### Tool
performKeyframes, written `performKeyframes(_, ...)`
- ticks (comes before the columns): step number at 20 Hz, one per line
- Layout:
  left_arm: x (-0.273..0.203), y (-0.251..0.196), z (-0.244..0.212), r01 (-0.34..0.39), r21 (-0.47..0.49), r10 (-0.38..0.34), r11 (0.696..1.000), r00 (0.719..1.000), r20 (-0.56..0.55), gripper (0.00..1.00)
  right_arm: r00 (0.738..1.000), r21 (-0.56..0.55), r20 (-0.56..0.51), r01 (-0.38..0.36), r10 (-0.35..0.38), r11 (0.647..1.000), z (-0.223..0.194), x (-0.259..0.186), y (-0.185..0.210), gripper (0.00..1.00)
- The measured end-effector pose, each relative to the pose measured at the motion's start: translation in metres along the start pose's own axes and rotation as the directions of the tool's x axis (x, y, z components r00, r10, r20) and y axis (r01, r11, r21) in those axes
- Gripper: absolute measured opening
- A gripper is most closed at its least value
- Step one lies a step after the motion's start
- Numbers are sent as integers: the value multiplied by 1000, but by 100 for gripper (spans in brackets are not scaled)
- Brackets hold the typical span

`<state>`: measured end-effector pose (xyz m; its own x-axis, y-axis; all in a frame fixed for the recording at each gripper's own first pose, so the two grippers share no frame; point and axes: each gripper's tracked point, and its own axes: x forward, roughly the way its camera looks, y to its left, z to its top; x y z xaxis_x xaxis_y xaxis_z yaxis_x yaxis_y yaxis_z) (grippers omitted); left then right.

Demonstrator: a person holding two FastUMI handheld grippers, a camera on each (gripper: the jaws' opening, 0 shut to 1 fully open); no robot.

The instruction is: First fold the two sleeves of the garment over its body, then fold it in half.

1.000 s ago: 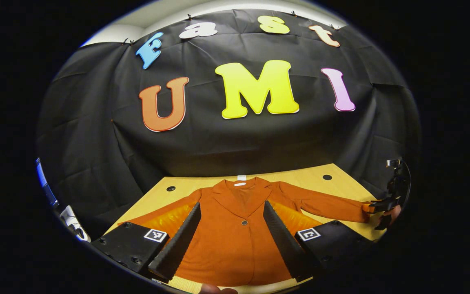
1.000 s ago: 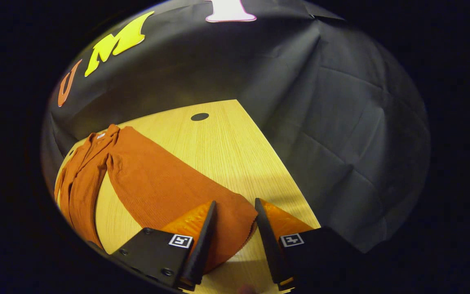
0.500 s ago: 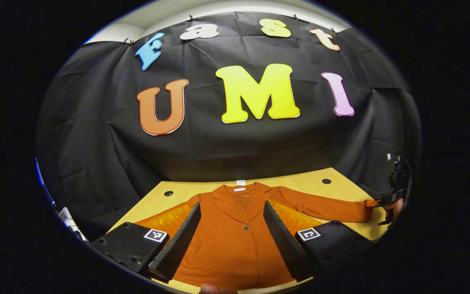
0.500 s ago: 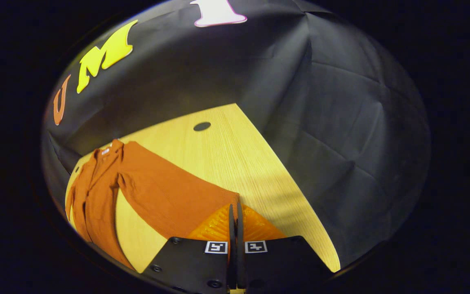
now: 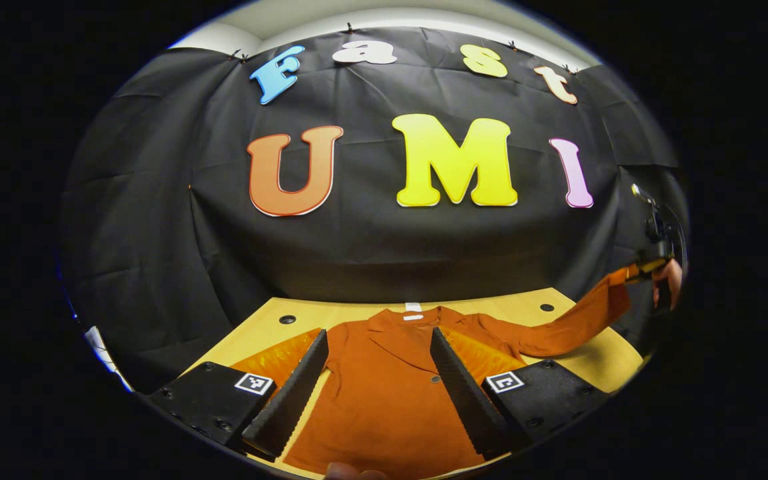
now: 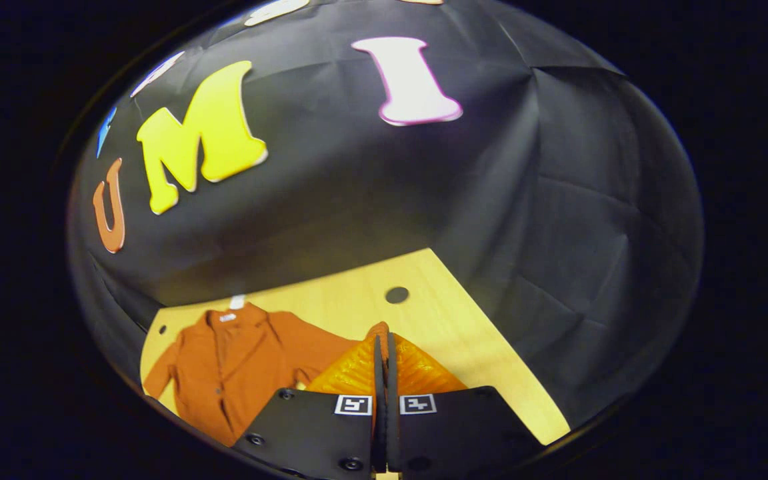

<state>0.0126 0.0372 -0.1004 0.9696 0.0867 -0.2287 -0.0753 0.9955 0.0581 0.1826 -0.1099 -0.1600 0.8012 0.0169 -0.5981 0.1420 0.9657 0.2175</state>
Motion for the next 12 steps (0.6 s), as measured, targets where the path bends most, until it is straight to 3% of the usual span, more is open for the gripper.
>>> performKeyframes(4,4,52,-4,-7,-8,7,1000,1000,16,99,995,-97,49,-82,87,992,34,-4,116,0)
performKeyframes(8,0,104,-6,-42,-63,44,997,999,22,100,983,-158,23,-178,184,971,22,2,231,0)
performKeyframes(12,-10,150,-14,-75,-97,76,992,997,12,99,960,-221,-52,-280,276,934,-21,20,343,0)
